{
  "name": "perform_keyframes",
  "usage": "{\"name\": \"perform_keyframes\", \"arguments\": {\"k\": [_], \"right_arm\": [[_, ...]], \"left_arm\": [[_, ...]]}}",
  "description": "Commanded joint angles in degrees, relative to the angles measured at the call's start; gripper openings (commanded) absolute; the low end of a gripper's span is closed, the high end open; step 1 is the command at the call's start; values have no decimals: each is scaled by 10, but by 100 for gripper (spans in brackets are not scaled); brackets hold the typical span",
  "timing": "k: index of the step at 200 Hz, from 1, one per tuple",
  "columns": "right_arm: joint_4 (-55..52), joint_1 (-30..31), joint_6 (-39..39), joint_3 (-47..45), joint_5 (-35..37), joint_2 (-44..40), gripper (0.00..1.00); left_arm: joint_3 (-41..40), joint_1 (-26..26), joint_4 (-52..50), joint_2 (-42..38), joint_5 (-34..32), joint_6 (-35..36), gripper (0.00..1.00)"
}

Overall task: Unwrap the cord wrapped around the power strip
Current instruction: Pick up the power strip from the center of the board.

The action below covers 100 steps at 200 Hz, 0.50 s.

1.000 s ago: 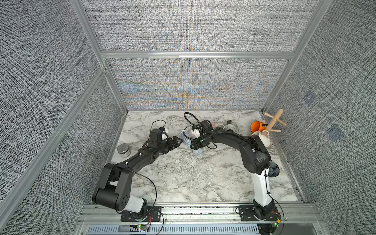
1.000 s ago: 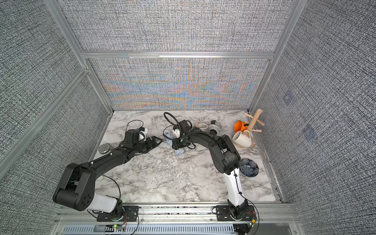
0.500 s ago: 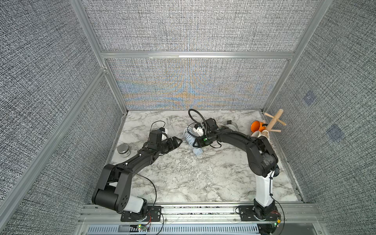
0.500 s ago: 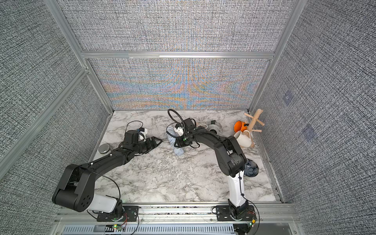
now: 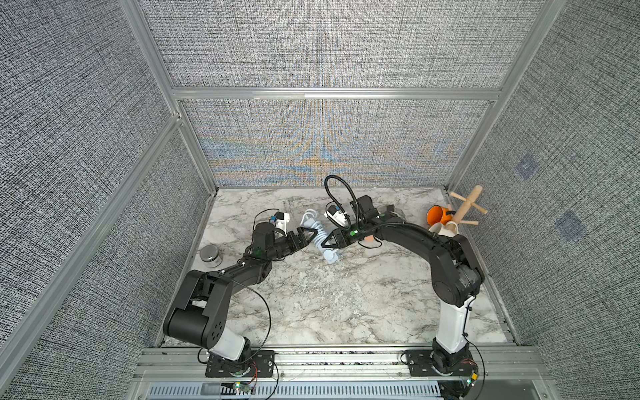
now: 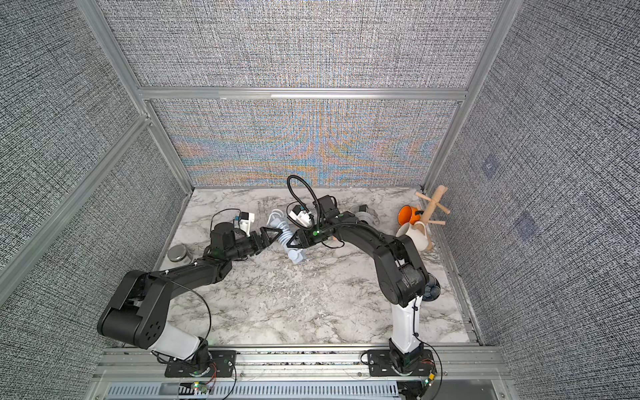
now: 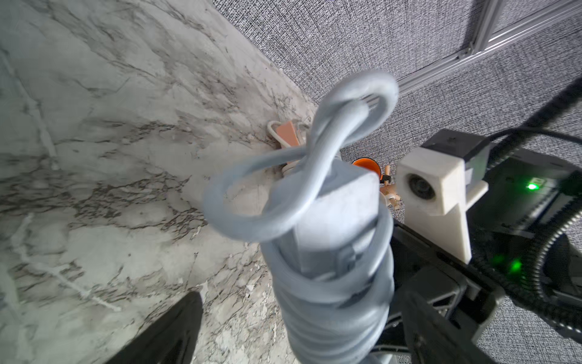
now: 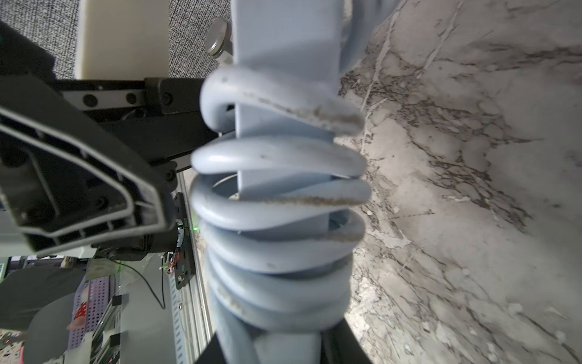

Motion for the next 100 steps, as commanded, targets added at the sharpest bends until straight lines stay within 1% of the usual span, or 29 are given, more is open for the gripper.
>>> {"name": "perform_keyframes", "arguments": {"k": [1, 28, 49, 75, 83, 100], "right_arm": [[19, 3, -18, 5, -69, -1, 19], [31, 3, -7, 5, -90, 3, 19], [46, 6, 9, 11, -112, 15, 18], [40, 9, 12, 26, -106, 29, 19], [46, 9, 17, 26, -108, 32, 18], [50, 8, 23, 31, -112, 39, 19]], "left_arm": [[-2, -2, 98, 19, 15, -25, 99], [1, -8, 192, 52, 26, -69, 88], [4, -20, 239, 73, 31, -94, 87], [-7, -29, 278, 82, 22, -107, 85], [-11, -31, 284, 81, 18, -108, 82], [-17, -33, 284, 78, 12, -107, 70]]}}
